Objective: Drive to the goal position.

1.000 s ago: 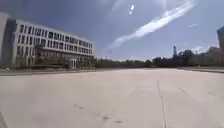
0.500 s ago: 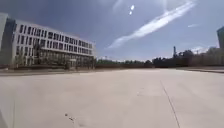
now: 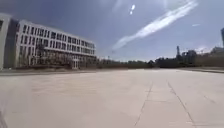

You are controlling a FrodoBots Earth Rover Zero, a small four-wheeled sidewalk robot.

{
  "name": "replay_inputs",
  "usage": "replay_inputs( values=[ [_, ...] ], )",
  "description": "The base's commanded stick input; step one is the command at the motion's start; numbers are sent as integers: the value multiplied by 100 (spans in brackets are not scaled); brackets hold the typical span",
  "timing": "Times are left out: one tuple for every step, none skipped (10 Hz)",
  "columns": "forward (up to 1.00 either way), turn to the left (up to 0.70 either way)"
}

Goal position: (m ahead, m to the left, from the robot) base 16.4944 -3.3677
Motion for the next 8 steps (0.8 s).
replay_inputs(
  values=[
    [70, -1],
    [70, -1],
    [70, -1],
    [70, -1],
    [70, -1],
    [70, -1],
    [70, -1],
    [70, -1]
  ],
)
